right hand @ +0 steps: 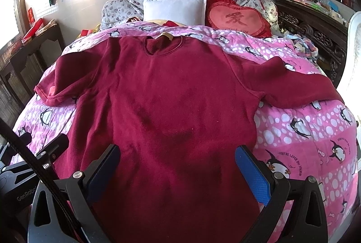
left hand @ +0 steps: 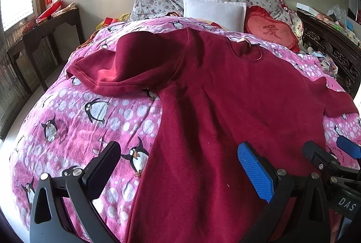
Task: Fold small clothes
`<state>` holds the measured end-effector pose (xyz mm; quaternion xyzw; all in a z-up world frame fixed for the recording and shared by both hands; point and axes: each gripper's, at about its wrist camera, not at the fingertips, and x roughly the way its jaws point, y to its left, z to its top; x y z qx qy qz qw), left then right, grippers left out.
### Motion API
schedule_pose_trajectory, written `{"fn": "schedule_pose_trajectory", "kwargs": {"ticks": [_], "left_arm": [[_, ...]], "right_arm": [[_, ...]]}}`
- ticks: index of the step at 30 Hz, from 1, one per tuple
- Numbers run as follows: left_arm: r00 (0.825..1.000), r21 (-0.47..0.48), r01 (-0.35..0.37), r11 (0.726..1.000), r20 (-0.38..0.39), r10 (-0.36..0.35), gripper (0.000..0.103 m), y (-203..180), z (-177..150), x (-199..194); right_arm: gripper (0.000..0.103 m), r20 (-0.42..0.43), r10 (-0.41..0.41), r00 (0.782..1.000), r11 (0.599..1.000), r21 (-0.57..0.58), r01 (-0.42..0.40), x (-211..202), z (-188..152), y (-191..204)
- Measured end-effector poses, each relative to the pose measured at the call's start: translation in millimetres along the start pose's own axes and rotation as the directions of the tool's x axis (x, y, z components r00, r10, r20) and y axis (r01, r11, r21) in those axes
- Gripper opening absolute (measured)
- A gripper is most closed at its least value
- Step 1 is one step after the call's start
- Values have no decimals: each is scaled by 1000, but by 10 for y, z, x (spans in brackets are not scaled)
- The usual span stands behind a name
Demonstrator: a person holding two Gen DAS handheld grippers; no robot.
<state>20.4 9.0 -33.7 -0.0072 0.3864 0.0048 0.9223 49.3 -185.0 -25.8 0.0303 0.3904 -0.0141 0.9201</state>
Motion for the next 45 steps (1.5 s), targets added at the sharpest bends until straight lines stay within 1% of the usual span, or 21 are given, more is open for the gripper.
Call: {"fn": "schedule_pose_trajectory", "kwargs": {"ticks": [11, 15, 19, 22, 24, 27, 30, 32, 34, 36, 38, 40, 41, 45], "left_arm": [[1000, -18, 2, 1000, -9, -2, 103, 104, 21, 50], [1000, -33, 0, 999, -9, 0, 103, 186, 41, 56], [1000, -50, -4, 999, -18, 3, 103, 313, 79, 83], [1000, -70, -14, 997, -20, 13, 103, 456, 128, 106], [999, -97, -8, 995, -33, 5, 103, 606, 167, 136], [998, -117, 4, 993, -62, -11, 103, 818, 232, 201], [996, -163, -4, 987, -87, -10, 103, 1161, 344, 262], [995, -207, -13, 978, -98, -7, 103, 1461, 444, 313], [993, -245, -54, 968, -116, 27, 103, 1761, 555, 390], [991, -283, -76, 956, -126, 42, 103, 2033, 659, 488], [988, -340, -91, 936, -152, 41, 103, 2321, 769, 632], [983, -409, -94, 908, -185, 19, 103, 2588, 860, 804], [982, -434, -96, 896, -188, 14, 103, 2693, 894, 875], [977, -515, -140, 845, -208, 35, 103, 3039, 1037, 1169]], "right_arm": [[103, -17, 14, 1000, 1000, -12, -14, 65, 27, 99], [103, -25, 31, 999, 999, -34, -32, 100, 96, 202], [103, -26, 30, 999, 998, -56, -32, 158, 168, 309], [103, -39, 37, 999, 997, -73, -40, 237, 238, 403], [103, -49, 50, 998, 995, -82, -54, 285, 276, 464], [103, -86, 93, 992, 991, -85, -100, 403, 359, 587], [103, -98, 109, 989, 987, -107, -119, 483, 434, 724], [103, -99, 115, 988, 983, -130, -127, 527, 488, 823], [103, -105, 130, 986, 979, -146, -144, 587, 541, 923], [103, -110, 142, 984, 976, -150, -158, 643, 581, 1006], [103, -112, 161, 981, 971, -162, -178, 728, 632, 1118], [103, -114, 168, 979, 968, -172, -186, 810, 677, 1207], [103, -116, 172, 978, 965, -177, -191, 861, 700, 1257], [103, -146, 182, 972, 958, -194, -209, 1070, 740, 1401]]}}
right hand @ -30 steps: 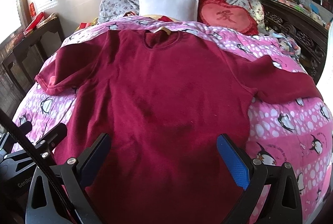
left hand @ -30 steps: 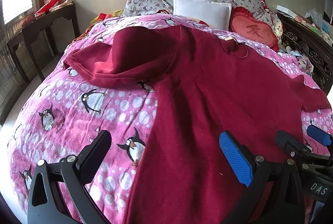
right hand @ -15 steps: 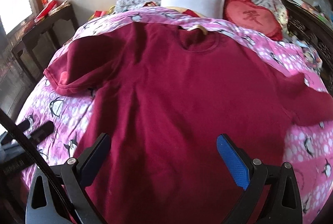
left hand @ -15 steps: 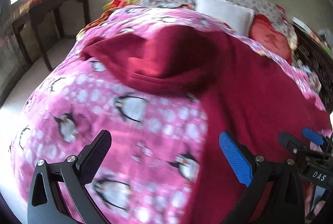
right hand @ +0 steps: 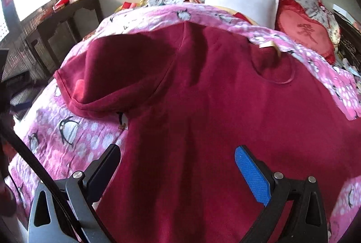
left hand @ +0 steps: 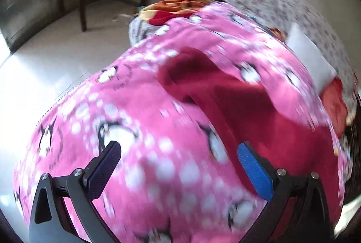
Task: Fold small clothes
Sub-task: 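Lower the left gripper onto the sleeve nearest it and grasp it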
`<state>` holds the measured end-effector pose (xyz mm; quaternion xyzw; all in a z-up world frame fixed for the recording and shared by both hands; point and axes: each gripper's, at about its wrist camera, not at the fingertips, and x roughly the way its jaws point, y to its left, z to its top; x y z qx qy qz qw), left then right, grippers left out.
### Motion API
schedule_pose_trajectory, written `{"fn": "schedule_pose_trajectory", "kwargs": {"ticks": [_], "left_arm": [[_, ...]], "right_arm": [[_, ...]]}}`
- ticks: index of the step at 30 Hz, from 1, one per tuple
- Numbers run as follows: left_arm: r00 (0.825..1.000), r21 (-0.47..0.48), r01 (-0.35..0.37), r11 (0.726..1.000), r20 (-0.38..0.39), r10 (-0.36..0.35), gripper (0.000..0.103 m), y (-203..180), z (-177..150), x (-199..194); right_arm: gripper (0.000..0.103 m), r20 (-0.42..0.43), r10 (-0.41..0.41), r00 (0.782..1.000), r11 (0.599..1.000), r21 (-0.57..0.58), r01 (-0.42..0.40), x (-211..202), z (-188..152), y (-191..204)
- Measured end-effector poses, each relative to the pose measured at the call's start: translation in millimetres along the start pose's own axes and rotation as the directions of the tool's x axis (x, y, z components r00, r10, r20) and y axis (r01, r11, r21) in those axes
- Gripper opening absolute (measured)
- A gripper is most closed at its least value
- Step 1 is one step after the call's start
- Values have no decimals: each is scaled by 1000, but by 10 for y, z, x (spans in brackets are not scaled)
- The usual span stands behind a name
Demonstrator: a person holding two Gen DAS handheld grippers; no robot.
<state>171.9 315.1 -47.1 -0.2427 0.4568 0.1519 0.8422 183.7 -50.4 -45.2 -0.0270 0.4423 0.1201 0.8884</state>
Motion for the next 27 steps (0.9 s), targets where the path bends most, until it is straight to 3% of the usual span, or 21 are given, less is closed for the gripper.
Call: {"fn": "schedule_pose_trajectory", "kwargs": {"ticks": [3, 7, 10, 11, 12, 16, 17, 21, 25, 26, 27], "left_arm": [[1000, -66, 15, 998, 0, -15, 103, 93, 189, 160], [993, -127, 91, 988, -61, -100, 103, 73, 407, 484], [993, -134, 91, 987, -66, -101, 97, 7, 480, 637], [993, -131, 89, 987, -61, -97, 88, -19, 497, 661], [993, -124, 92, 988, -56, -100, 71, -45, 514, 681], [993, -93, 107, 990, -37, -111, 36, -131, 577, 695], [993, -87, 108, 990, -31, -111, 23, -140, 602, 679], [990, -94, 143, 985, 24, -142, 15, -74, 727, 430], [988, -100, 115, 988, 115, -104, 14, 92, 886, 167], [987, -114, 106, 988, 130, -90, 5, 162, 926, 129], [987, -121, 73, 990, 149, -55, 6, 215, 951, 104]], "right_arm": [[103, -20, 12, 1000, 1000, -8, -12, 121, 15, 34], [103, -36, 19, 999, 1000, -20, -19, 251, 44, 72], [103, -39, 33, 999, 999, -12, -33, 300, 69, 61], [103, -39, 32, 999, 999, -11, -33, 311, 73, 56], [103, -38, 29, 999, 999, -13, -30, 327, 85, 50], [103, -28, 37, 999, 999, -13, -37, 351, 115, 11], [103, -24, 40, 999, 999, -13, -40, 351, 129, 5], [98, -3, 42, 999, 999, -17, -42, 302, 225, -27], [91, 50, 31, 998, 999, -28, -29, 251, 398, -12], [87, 62, 30, 998, 999, -30, -28, 256, 458, 4], [86, 71, 38, 997, 999, -28, -36, 264, 505, 22]]}}
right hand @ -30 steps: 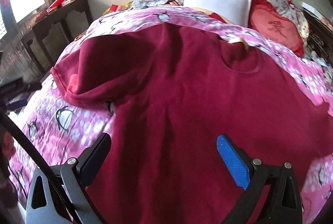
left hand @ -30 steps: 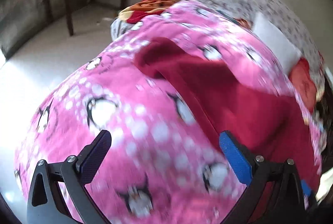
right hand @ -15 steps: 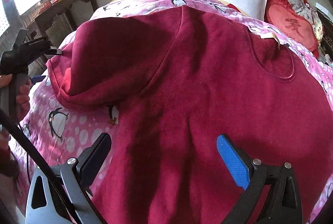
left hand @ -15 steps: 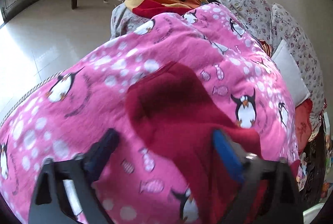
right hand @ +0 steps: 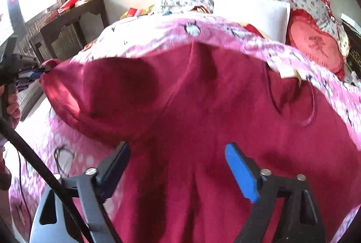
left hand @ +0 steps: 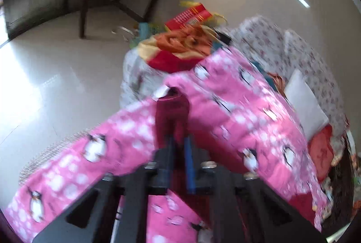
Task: Fold small clothes
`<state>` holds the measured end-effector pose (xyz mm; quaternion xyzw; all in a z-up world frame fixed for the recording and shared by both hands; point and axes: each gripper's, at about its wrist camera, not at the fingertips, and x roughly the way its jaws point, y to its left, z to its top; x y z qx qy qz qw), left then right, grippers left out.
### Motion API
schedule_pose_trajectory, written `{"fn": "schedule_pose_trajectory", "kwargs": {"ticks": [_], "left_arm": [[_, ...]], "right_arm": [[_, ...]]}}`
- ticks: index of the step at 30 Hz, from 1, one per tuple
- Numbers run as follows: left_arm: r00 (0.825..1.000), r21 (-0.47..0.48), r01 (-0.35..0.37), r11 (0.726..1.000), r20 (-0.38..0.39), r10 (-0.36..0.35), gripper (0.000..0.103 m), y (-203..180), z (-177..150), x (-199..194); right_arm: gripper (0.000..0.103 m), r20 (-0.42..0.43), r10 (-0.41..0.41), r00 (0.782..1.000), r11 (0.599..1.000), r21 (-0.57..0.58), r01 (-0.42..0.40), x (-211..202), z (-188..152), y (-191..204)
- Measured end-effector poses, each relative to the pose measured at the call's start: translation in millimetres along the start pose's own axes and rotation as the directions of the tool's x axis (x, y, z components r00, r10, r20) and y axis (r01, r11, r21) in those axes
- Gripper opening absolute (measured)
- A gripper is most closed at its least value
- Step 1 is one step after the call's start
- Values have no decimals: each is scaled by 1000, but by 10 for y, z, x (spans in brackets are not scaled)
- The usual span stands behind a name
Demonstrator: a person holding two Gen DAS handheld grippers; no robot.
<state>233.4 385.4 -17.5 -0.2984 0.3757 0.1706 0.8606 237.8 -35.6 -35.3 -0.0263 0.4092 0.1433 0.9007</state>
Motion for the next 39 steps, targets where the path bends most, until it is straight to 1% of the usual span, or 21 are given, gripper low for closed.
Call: {"fn": "schedule_pose_trajectory", "kwargs": {"ticks": [1, 2, 4, 7, 9, 11, 13, 15, 17, 19, 20, 21, 22, 23, 24, 28, 30, 32, 35, 37, 39], "left_arm": [[1000, 1, -18, 1000, 12, 18, 6, 36, 18, -4], [1000, -4, -16, 1000, 5, 16, 6, 89, 26, 25], [999, -8, -34, 999, -28, 34, 6, 150, -16, 113], [998, -2, -35, 999, -58, 35, 6, 191, -118, 181], [997, -9, -16, 1000, -80, 15, 6, 218, -171, 207], [995, -14, 1, 1000, -99, -2, 8, 232, -204, 238], [994, -29, 23, 999, -110, -26, 22, 261, -216, 273], [993, -53, 36, 998, -111, -42, 52, 277, -235, 307], [993, -84, 38, 996, -111, -47, 58, 304, -259, 364], [990, -81, 19, 997, -139, -30, 58, 300, -283, 465], [989, -74, 12, 997, -150, -23, 58, 300, -298, 496], [987, -61, 2, 998, -162, -11, 50, 291, -315, 528], [987, -47, -6, 999, -163, -2, 38, 279, -325, 526], [987, -23, -18, 1000, -161, 14, 13, 253, -336, 498], [988, -5, -21, 1000, -154, 20, 7, 235, -337, 458], [996, 26, 50, 998, -80, -47, 6, 67, -342, 85], [993, 43, 101, 994, -61, -99, 6, -97, -367, -119], [987, 92, 159, 983, -41, -155, 6, -354, -438, -359], [966, 166, 257, 952, -36, -254, 6, -826, -627, -701], [939, 235, 344, 909, -59, -340, 6, -1212, -852, -908], [918, 283, 395, 874, -93, -385, 6, -1526, -1085, -994]], "right_arm": [[83, 7, 14, 1000, 1000, 2, -14, 25, 43, 18], [80, 15, 36, 999, 999, 0, -36, 73, 98, 58], [79, 14, 45, 999, 999, -22, -45, 191, 166, 151], [71, -23, 17, 1000, 999, -50, -18, 460, 222, 286], [72, -75, 3, 997, 997, -72, -8, 626, 195, 353], [73, -66, -26, 997, 995, -102, 19, 657, 169, 401], [73, -67, -9, 998, 995, -104, 2, 590, 165, 415], [73, -66, 33, 997, 996, -80, -38, 523, 186, 379], [74, -54, 41, 998, 997, -69, -45, 464, 189, 365], [80, -42, 30, 999, 995, -91, -34, 453, 202, 381], [80, -47, 17, 999, 994, -103, -22, 481, 200, 390], [80, -63, 7, 998, 994, -109, -13, 529, 188, 390], [80, -84, 15, 996, 995, -101, -24, 575, 170, 373], [80, -94, 34, 995, 996, -78, -41, 586, 159, 335], [80, -90, 47, 995, 997, -58, -53, 562, 156, 297], [80, -58, 52, 997, 998, -40, -54, 319, 152, 150], [80, -30, 45, 999, 998, -31, -46, 159, 151, 41], [80, -14, 34, 999, 999, -18, -35, 36, 160, -70], [80, 12, 16, 1000, 1000, 15, -16, -178, 152, -293], [81, 21, -6, 1000, 1000, 24, 6, -332, 111, -454], [84, 29, -51, 998, 998, 30, 50, -443, 82, -635]]}}
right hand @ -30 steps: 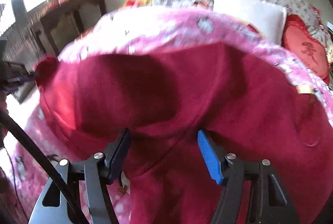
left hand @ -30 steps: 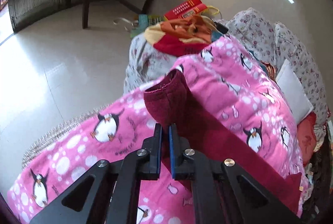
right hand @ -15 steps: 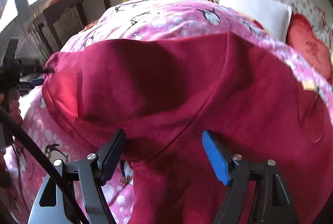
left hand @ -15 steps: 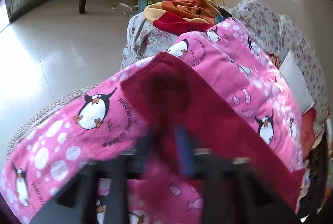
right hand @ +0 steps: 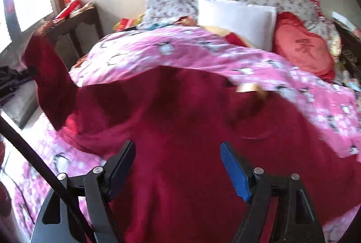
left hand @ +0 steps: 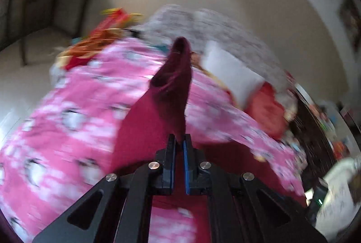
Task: Fold small clothes
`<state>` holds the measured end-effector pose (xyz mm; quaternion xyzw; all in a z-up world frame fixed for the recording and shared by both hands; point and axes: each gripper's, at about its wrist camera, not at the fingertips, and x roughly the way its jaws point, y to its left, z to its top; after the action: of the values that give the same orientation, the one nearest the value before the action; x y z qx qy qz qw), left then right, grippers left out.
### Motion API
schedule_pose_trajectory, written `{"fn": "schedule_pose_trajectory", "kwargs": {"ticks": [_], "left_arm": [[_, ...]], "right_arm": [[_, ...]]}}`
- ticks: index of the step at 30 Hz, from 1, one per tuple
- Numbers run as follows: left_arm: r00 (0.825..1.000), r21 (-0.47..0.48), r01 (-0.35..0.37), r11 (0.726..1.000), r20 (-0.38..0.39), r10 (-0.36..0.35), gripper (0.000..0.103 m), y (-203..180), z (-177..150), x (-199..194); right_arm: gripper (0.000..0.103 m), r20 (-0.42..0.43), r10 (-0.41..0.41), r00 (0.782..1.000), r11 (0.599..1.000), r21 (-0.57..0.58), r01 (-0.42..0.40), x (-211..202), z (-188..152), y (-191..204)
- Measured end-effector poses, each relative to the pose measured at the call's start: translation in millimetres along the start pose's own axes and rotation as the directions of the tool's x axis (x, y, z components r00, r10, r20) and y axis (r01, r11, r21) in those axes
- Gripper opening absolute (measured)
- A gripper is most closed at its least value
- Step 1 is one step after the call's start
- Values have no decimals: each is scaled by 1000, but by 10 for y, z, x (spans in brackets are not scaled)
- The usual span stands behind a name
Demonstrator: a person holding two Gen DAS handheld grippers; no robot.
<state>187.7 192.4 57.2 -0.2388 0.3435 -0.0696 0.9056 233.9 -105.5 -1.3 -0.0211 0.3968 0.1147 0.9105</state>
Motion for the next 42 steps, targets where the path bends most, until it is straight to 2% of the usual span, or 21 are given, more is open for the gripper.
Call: {"fn": "schedule_pose_trajectory", "kwargs": {"ticks": [2, 6, 10, 12, 13, 14, 15, 16, 18, 20, 21, 23, 25, 28, 29, 30, 31, 34, 38, 40, 42], "left_arm": [[995, 45, 74, 996, -68, -71, 6, -397, -199, 206], [972, 106, 140, 984, -203, -117, 5, -960, -676, 783], [940, 139, 192, 971, -309, -142, 3, -1243, -1041, 1293], [928, 154, 200, 968, -346, -137, 4, -1340, -1180, 1366], [922, 154, 203, 967, -363, -135, 5, -1349, -1222, 1352], [918, 157, 204, 966, -374, -133, 13, -1319, -1212, 1338], [918, 164, 203, 965, -374, -130, 29, -1295, -1192, 1267], [922, 174, 203, 964, -364, -128, 37, -1264, -1181, 1176], [947, 212, 187, 959, -297, -119, 57, -1164, -1103, 873], [973, 251, 132, 959, -216, -78, 67, -1011, -971, 597], [984, 269, 79, 960, -173, -32, 69, -911, -901, 480], [992, 281, -8, 960, -116, 42, 69, -709, -796, 335], [993, 264, -54, 963, -91, 80, 69, -494, -713, 255], [987, 173, -95, 980, -114, 115, 69, -125, -615, 247], [986, 148, -102, 984, -117, 120, 69, -40, -606, 238], [985, 131, -110, 985, -118, 126, 69, 16, -597, 242], [984, 123, -120, 985, -116, 134, 69, 37, -594, 259], [983, 128, -140, 982, -100, 153, 69, 62, -587, 255], [988, 129, -120, 984, -76, 131, 69, -71, -585, 217], [990, 137, -108, 985, -73, 119, 69, -171, -591, 237], [991, 162, -99, 982, -73, 112, 69, -302, -625, 292]], "right_arm": [[85, 5, -35, 999, 999, 27, 35, -73, -58, -209], [85, -20, -69, 997, 992, 107, 71, -138, -204, -658], [85, -58, -91, 994, 979, 176, 100, -151, -376, -1029], [85, -67, -87, 994, 973, 208, 99, -153, -414, -1137], [87, -71, -74, 995, 971, 223, 88, -148, -418, -1163], [91, -71, -55, 996, 969, 237, 70, -138, -426, -1174], [92, -67, -25, 997, 966, 254, 41, -132, -426, -1179], [94, -53, 14, 998, 963, 271, 1, -131, -425, -1173], [95, -27, 85, 996, 957, 282, -74, -105, -384, -1105], [95, -8, 140, 990, 954, 267, -132, -10, -300, -970], [95, -3, 152, 988, 956, 256, -146, 32, -269, -913], [95, -1, 187, 982, 959, 217, -182, 195, -170, -729], [95, -24, 197, 980, 963, 193, -189, 401, -91, -572], [85, -47, 134, 990, 980, 155, -125, 653, -40, -389], [70, -30, 91, 995, 990, 115, -87, 669, -30, -303], [47, -1, 84, 996, 993, 79, -84, 643, -35, -247], [6, 9, 105, 994, 992, 65, -105, 621, -31, -224], [4, 74, 137, 988, 988, 67, -142, 317, -32, -271], [4, 167, 100, 981, 991, 72, -113, -178, -49, -520], [4, 202, 59, 978, 992, 99, -80, -444, -99, -746], [4, 220, -23, 975, 994, 109, -1, -630, -163, -932]]}}
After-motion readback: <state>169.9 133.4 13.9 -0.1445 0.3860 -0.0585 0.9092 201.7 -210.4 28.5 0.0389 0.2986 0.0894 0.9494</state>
